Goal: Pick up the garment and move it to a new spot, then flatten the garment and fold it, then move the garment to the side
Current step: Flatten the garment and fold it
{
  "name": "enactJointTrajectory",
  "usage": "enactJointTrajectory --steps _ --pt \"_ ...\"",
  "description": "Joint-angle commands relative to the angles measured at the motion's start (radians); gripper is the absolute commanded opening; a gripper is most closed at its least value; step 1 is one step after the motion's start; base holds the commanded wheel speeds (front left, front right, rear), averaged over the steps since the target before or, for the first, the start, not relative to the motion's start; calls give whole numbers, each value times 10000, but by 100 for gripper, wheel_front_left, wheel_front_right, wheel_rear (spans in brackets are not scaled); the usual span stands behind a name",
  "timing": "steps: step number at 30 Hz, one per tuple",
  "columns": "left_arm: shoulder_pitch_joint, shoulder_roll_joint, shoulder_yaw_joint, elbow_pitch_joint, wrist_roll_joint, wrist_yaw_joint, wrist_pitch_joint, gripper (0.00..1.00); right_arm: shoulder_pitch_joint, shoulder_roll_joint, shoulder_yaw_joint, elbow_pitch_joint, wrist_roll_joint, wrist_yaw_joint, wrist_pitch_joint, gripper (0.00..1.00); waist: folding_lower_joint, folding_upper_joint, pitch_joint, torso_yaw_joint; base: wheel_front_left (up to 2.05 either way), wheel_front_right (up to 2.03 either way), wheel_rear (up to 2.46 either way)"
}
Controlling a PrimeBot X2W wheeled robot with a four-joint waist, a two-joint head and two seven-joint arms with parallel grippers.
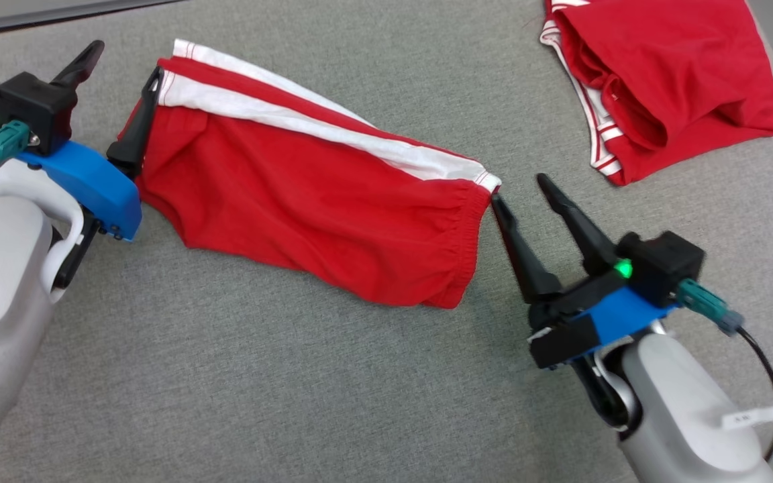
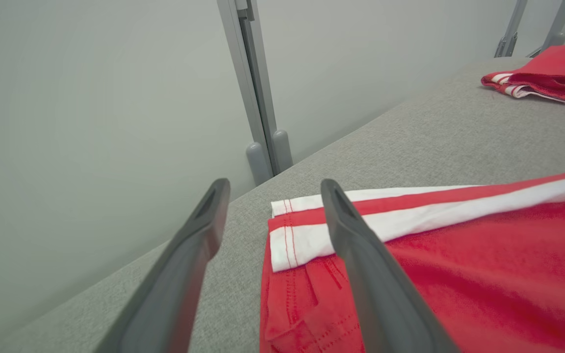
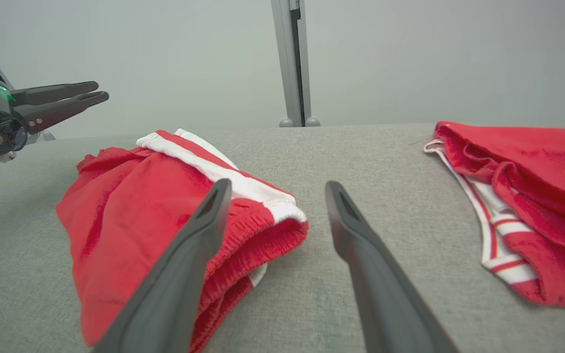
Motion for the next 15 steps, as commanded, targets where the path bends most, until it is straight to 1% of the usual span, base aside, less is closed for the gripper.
enactJointTrajectory --steps 1,6,9,15 --pt "148 -50 46 47 -38 -2 -128 100 294 -82 -293 -255 -217 2 3 100 1 0 -112 -57 0 0 0" --pt "496 -143 118 46 -95 179 -373 100 1255 253 -1460 -1274 -713 3 3 100 1 0 -336 -187 0 0 0" --pt "777 -168 126 65 -108 274 -433 100 1833 507 -1959 -1813 -996 3 3 100 1 0 -402 -259 0 0 0" --pt "1420 -126 35 306 -2 615 -480 100 2432 795 -2252 -2252 -1402 2 3 100 1 0 -402 -448 0 0 0"
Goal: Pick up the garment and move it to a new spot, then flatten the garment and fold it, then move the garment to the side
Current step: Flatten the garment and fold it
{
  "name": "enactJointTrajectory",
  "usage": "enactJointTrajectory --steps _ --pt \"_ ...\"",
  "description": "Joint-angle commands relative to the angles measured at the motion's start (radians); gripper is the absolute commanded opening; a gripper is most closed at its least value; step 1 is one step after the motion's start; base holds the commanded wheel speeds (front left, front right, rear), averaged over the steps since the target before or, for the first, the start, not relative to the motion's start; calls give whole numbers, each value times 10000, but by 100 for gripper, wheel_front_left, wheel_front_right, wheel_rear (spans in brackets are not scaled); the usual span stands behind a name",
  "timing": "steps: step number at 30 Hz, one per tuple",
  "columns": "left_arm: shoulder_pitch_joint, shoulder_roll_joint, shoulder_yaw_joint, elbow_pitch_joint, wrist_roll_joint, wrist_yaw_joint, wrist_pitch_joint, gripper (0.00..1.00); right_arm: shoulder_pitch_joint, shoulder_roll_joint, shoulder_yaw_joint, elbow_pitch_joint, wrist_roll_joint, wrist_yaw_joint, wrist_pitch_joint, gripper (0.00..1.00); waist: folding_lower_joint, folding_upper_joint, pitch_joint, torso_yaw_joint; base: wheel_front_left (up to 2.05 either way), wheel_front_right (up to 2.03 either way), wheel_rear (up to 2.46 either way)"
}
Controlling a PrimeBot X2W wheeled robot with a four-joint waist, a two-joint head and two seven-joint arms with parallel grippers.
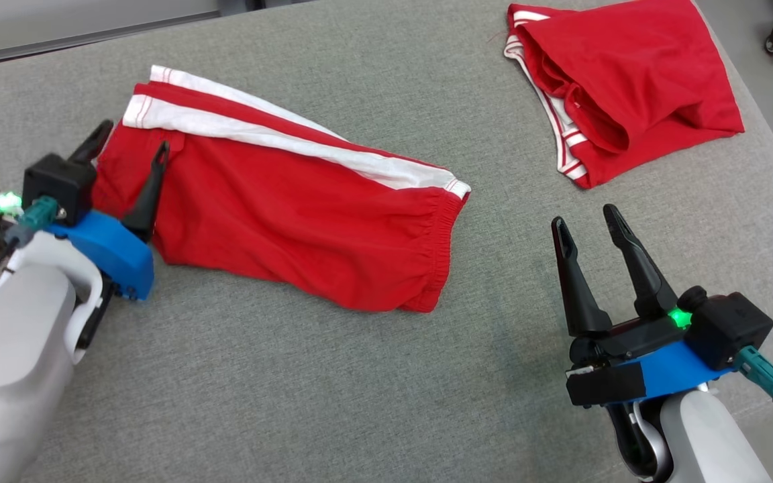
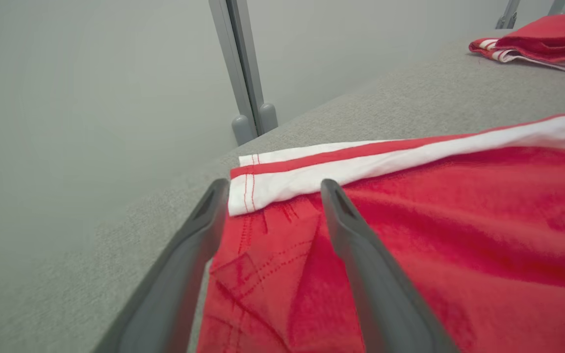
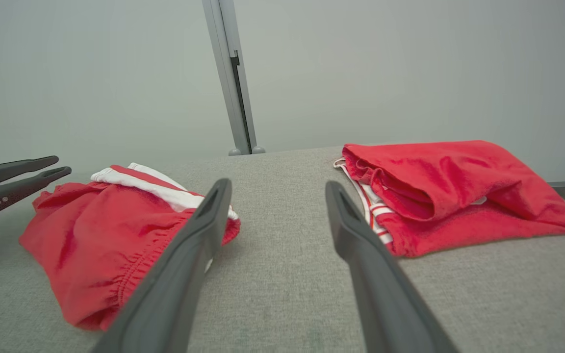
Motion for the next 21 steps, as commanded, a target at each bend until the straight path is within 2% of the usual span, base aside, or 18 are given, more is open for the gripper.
enactJointTrajectory --steps 1,14,21 --pt "188 24 -71 120 74 90 -14 100 97 67 -23 -67 -98 5 3 100 1 0 23 -45 0 0 0" --pt "376 -188 -99 1521 201 733 -54 100 50 162 12 -6 -270 5 3 100 1 0 46 -127 0 0 0" --pt "348 -386 -50 1999 61 683 -57 100 53 162 190 139 -250 3 3 100 1 0 12 -90 0 0 0"
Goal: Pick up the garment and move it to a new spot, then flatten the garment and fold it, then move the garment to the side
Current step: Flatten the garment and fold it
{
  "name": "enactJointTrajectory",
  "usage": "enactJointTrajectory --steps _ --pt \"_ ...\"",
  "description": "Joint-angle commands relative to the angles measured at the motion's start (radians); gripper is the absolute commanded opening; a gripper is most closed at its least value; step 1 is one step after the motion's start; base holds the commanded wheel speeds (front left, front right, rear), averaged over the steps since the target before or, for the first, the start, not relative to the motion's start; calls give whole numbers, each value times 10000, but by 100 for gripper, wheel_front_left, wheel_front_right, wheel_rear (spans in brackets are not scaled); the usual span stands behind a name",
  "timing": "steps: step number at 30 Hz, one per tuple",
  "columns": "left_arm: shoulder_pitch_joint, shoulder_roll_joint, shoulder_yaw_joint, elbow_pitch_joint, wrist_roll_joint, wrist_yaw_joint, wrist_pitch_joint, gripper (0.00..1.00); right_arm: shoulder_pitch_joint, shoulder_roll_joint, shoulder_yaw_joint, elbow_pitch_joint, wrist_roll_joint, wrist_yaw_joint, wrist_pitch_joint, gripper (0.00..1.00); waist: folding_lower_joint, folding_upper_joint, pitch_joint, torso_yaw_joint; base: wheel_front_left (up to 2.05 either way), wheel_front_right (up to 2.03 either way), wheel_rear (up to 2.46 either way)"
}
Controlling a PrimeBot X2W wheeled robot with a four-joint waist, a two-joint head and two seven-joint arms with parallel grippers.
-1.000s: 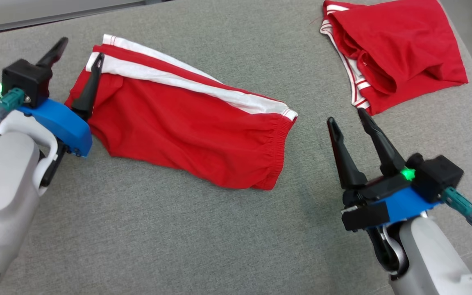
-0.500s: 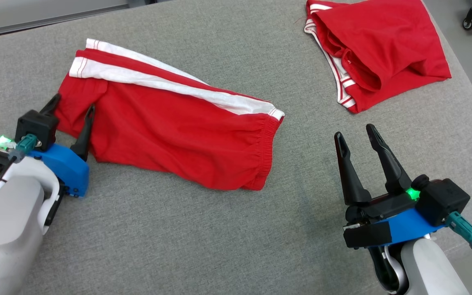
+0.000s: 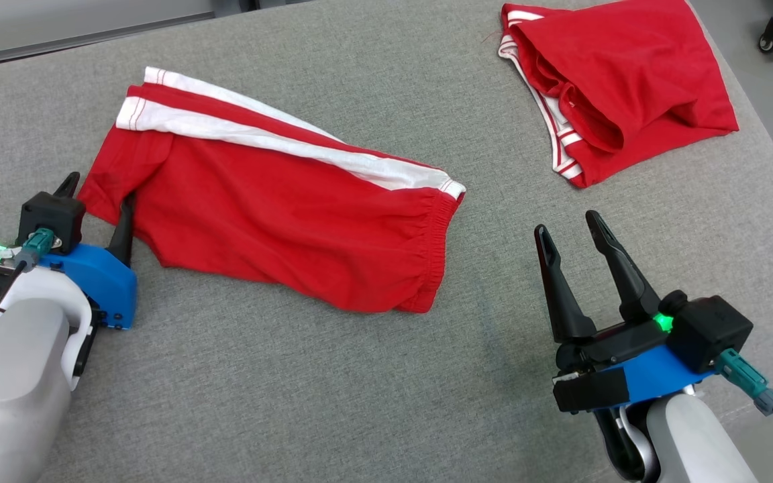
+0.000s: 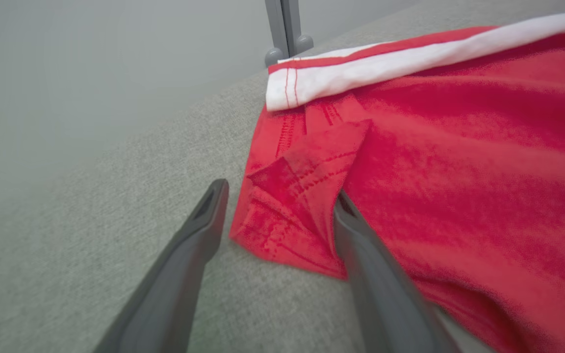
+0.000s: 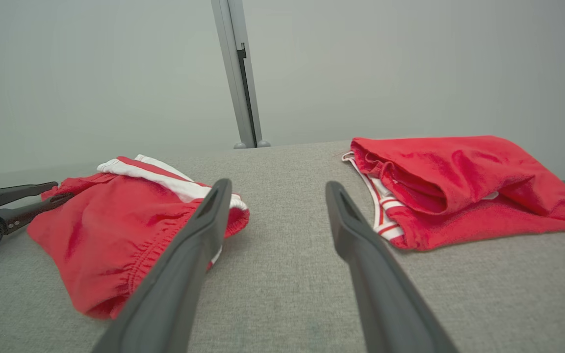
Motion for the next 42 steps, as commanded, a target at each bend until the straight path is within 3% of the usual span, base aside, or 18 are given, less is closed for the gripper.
enactJointTrajectory --steps 1,5,6,7,8,9,15,21,31,42 --pt "6 -44 42 180 -56 85 -4 100 21 16 12 29 -3 3 3 100 1 1 4 -1 0 0 0" --pt "13 -345 91 556 -285 -88 150 100 -13 20 121 101 48 3 3 100 1 1 1 -40 0 0 0" --pt "15 -397 88 617 -320 -128 142 80 -22 9 144 105 71 5 3 100 1 1 0 -54 0 0 0" --pt "12 -457 116 650 -375 -199 120 52 -7 4 151 99 82 5 3 100 1 1 -6 -59 0 0 0" --pt "17 -514 158 676 -461 -243 112 10 17 3 139 92 89 3 3 100 1 1 -20 -57 0 0 0" --pt "28 -541 177 723 -487 -308 106 0 56 -14 111 88 107 3 3 100 1 1 -41 -48 0 0 0" --pt "162 -725 385 455 -567 -498 -26 0 318 -21 83 112 91 5 3 100 1 1 -406 216 0 0 0" --pt "877 -899 943 -843 -488 -263 -37 0 569 -106 92 148 38 5 3 100 1 1 -957 710 0 0 0" --pt "3936 -1392 2411 -3834 -343 430 -41 0 1207 -193 -360 325 -51 5 3 100 1 1 -1873 1757 0 0 0" --pt "6375 -1864 3659 -5446 -43 766 -43 0 1738 -224 -1025 318 -121 3 3 100 1 1 -2080 2710 0 0 0"
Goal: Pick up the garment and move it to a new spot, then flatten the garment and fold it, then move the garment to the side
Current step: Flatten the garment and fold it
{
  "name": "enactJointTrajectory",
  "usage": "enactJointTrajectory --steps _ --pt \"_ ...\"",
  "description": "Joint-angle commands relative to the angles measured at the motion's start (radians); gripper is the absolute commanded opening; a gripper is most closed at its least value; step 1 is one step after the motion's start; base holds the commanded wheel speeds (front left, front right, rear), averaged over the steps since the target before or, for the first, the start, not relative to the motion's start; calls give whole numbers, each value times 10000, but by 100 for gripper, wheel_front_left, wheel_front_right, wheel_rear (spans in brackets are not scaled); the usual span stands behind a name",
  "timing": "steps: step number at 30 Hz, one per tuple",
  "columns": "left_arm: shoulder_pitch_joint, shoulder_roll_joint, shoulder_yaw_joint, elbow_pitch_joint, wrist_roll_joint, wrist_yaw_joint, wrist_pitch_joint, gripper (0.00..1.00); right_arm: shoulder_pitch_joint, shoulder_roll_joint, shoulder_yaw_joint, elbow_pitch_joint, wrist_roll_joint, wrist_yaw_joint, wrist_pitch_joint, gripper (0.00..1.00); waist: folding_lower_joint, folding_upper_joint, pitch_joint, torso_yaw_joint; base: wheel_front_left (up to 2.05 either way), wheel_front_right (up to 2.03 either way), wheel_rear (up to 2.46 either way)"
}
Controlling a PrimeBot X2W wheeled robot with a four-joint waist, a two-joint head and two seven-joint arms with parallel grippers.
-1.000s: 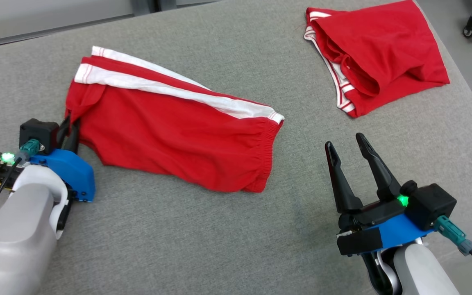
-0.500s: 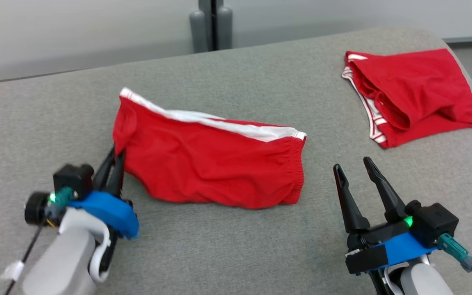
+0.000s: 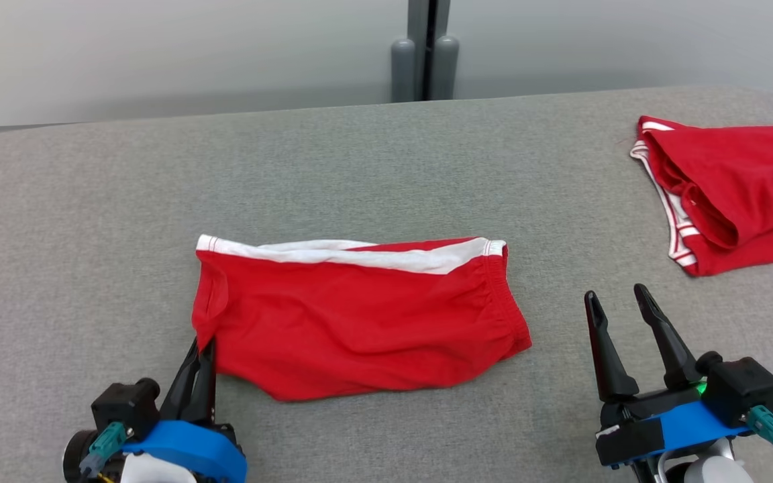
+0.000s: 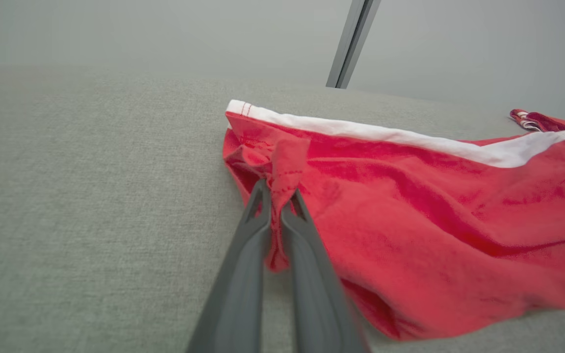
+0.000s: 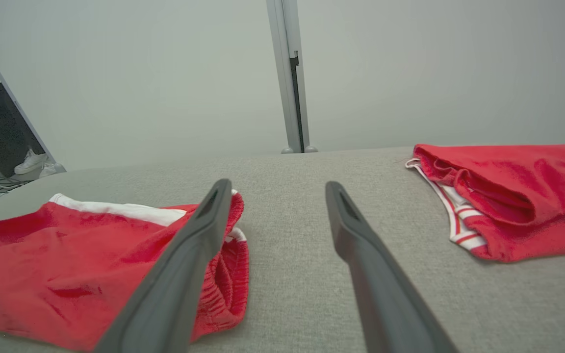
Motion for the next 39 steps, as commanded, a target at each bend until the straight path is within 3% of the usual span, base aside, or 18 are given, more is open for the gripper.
enactJointTrajectory --steps 1,2,4,5,12,25,30,39 --pt "195 -35 162 -101 80 39 -45 0 178 -43 -79 24 -17 2 3 100 1 0 12 113 0 0 0" --pt "321 -87 199 -86 98 1 -45 0 198 -35 -113 62 -4 3 3 100 1 0 -8 170 0 0 0" --pt "424 -175 303 -50 221 -64 -46 78 194 -16 -104 142 7 3 3 100 1 0 -66 236 0 0 0" --pt "456 -231 380 -34 287 -70 -46 100 182 -13 -84 191 5 2 3 100 1 0 -94 249 0 0 0" --pt "815 -684 1402 -734 1514 119 -46 100 53 -50 -125 379 17 2 3 100 1 0 -412 229 0 0 0" --pt "1900 -1785 3734 -2983 3965 -416 -45 100 423 34 -338 409 -88 3 3 100 1 0 -1252 291 0 0 0" --pt "2500 -1911 4043 -3303 4806 -442 -45 100 791 112 -548 389 -175 2 3 100 1 0 -1647 328 0 0 0" --pt "3190 -2178 4343 -3145 5141 -653 -45 100 1393 233 -787 418 -354 2 3 100 1 0 -1919 369 0 0 0"
